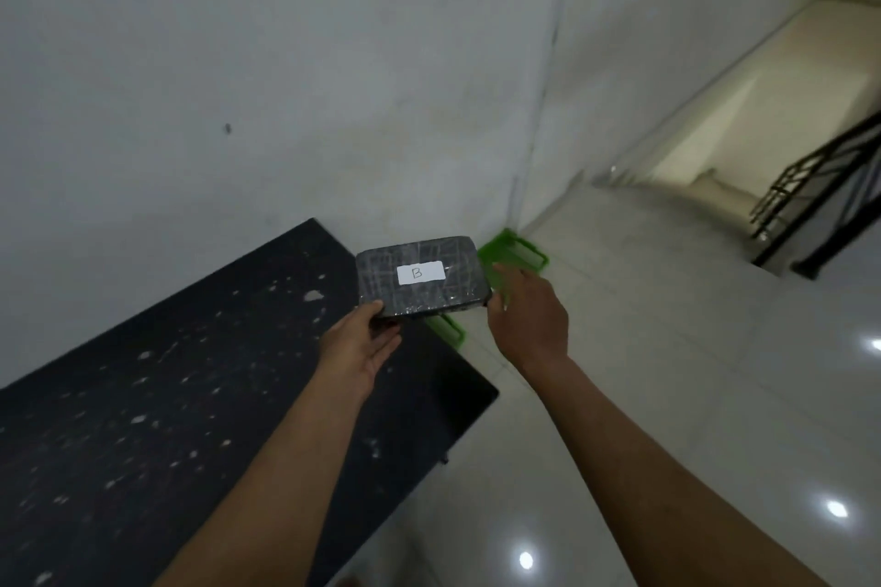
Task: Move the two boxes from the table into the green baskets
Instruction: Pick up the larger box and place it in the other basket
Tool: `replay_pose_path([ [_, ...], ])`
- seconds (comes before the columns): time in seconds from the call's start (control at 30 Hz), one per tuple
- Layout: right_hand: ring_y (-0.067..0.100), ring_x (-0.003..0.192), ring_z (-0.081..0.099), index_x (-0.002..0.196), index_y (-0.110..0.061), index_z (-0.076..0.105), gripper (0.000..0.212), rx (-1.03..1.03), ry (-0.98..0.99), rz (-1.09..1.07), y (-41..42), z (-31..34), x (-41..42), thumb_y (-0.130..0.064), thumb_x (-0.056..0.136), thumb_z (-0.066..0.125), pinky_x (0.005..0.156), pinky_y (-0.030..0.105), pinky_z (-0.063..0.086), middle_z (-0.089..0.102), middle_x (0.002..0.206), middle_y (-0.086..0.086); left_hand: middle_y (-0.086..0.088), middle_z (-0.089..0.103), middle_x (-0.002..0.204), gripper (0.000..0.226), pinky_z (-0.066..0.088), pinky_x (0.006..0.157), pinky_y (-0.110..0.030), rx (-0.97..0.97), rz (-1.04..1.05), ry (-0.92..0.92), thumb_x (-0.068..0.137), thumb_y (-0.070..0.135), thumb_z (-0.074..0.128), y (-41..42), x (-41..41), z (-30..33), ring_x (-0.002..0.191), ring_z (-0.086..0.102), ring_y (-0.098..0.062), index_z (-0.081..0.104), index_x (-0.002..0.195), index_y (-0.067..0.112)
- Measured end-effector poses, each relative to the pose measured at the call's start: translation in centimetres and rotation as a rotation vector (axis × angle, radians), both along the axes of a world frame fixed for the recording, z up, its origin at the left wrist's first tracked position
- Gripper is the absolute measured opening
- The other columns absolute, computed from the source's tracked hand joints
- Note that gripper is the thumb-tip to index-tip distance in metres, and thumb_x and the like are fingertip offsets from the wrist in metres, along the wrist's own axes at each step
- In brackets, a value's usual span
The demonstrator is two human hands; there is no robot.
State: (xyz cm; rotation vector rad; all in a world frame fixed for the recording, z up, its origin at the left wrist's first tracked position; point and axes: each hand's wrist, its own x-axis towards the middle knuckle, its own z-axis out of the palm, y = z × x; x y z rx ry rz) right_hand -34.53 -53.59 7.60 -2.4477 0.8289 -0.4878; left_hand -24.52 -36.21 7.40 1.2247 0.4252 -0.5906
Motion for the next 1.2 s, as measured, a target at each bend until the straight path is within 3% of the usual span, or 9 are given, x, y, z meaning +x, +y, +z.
replay_pose_path([
  [0.23, 0.026, 0.116, 0.055, 0.136, -0.022, 0.056, 0.044, 0.018, 0.000, -0.183, -9.2, -0.2, -4.8, -0.012, 0.095, 0.044, 0.089, 0.036, 0.046, 0.059, 0.131, 0.004, -0.013, 0.068, 0.096, 0.021, 0.056, 0.070, -0.031, 0.010, -0.137, 0.011, 0.089, 0.012, 0.065, -10.6, -2.4, 0.3, 0.080, 0.068, -0.025, 0.062, 0.109, 0.007],
  [0.47, 0.024, 0.119, 0.054, 0.139, -0.024, 0.054, 0.047, 0.025, 0.055, -0.240, -17.1, -1.2, -4.2, -0.009, 0.095, 0.042, 0.091, 0.035, 0.045, 0.060, 0.134, 0.002, -0.011, 0.066, 0.089, 0.022, 0.057, 0.074, -0.033, -0.019, -0.189, 0.045, 0.090, 0.009, 0.064, -19.7, -1.2, -1.0, 0.081, 0.066, -0.026, 0.061, 0.111, 0.004],
  [0.57, 0.024, 0.118, 0.055, 0.138, -0.024, 0.055, 0.047, 0.032, 0.094, -0.235, -20.5, -1.1, -2.4, -0.010, 0.096, 0.041, 0.091, 0.033, 0.044, 0.061, 0.134, 0.001, -0.010, 0.065, 0.088, 0.025, 0.056, 0.078, -0.034, -0.026, -0.203, 0.059, 0.091, 0.009, 0.062, -23.5, 0.6, -1.2, 0.081, 0.066, -0.026, 0.061, 0.116, 0.003],
  [0.73, 0.026, 0.104, 0.061, 0.128, -0.027, 0.062, 0.051, 0.057, 0.074, -0.212, -25.0, -1.1, 0.8, -0.004, 0.088, 0.040, 0.077, 0.030, 0.043, 0.068, 0.120, 0.000, -0.013, 0.068, 0.094, 0.030, 0.057, 0.077, -0.035, -0.002, -0.239, 0.058, 0.091, 0.009, 0.063, -28.6, 3.6, -1.3, 0.082, 0.068, -0.027, 0.059, 0.119, 0.001],
  [0.87, 0.025, 0.106, 0.062, 0.130, -0.025, 0.062, 0.051, 0.082, 0.063, -0.227, -29.0, -0.9, 3.1, -0.003, 0.089, 0.039, 0.081, 0.030, 0.045, 0.068, 0.123, 0.001, -0.018, 0.069, 0.109, 0.030, 0.058, 0.075, -0.034, 0.027, -0.223, 0.051, 0.090, 0.009, 0.064, -32.5, 5.9, -1.1, 0.084, 0.070, -0.027, 0.060, 0.118, 0.000],
  [0.97, 0.023, 0.100, 0.062, 0.126, -0.026, 0.064, 0.050, 0.069, 0.054, -0.203, -32.2, -1.2, 4.7, -0.003, 0.089, 0.039, 0.075, 0.028, 0.044, 0.069, 0.117, 0.001, -0.019, 0.069, 0.110, 0.030, 0.060, 0.072, -0.034, 0.035, -0.235, 0.044, 0.090, 0.008, 0.064, -35.0, 7.3, -1.2, 0.085, 0.070, -0.027, 0.060, 0.119, 0.001],
  [1.1, 0.022, 0.094, 0.062, 0.122, -0.023, 0.065, 0.046, 0.065, 0.066, -0.122, -36.9, -1.8, 7.7, -0.003, 0.090, 0.038, 0.069, 0.026, 0.038, 0.070, 0.111, 0.001, -0.019, 0.069, 0.111, 0.032, 0.056, 0.087, -0.040, 0.048, -0.157, 0.052, 0.090, 0.009, 0.065, -39.1, 9.1, -2.0, 0.087, 0.070, -0.028, 0.060, 0.121, 0.001],
  [1.2, 0.023, 0.096, 0.062, 0.121, -0.023, 0.065, 0.045, 0.065, 0.071, -0.056, -41.1, -2.1, 9.7, -0.005, 0.091, 0.038, 0.071, 0.027, 0.039, 0.070, 0.111, 0.001, -0.020, 0.069, 0.115, 0.033, 0.058, 0.083, -0.039, 0.053, -0.100, 0.058, 0.090, 0.010, 0.066, -42.4, 10.7, -2.6, 0.090, 0.070, -0.029, 0.061, 0.121, 0.001],
])
